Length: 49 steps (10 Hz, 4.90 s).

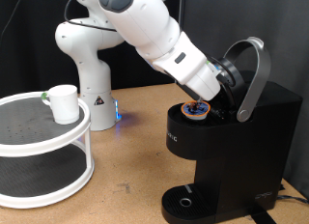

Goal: Make a cup of coffee with the keurig machine

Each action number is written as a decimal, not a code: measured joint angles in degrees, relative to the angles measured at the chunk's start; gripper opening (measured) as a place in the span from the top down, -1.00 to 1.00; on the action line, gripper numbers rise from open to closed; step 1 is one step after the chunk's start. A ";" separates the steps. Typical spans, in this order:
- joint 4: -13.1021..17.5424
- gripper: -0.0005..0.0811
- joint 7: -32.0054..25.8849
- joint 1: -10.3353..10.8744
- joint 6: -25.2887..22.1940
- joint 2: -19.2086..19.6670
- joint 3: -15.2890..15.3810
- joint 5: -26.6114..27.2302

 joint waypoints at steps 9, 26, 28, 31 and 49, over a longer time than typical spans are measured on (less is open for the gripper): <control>-4.84 -0.98 -0.73 -0.36 9.53 -4.65 0.14 -4.56; -9.88 -0.98 -4.54 -0.40 14.38 -5.65 1.23 -0.04; -9.90 -0.98 -5.22 -1.05 14.50 -6.86 0.64 0.01; -9.88 -0.98 -5.13 -1.94 14.49 -7.40 0.03 -0.31; 1.51 -0.98 -2.09 -2.42 4.63 -14.00 -4.03 20.41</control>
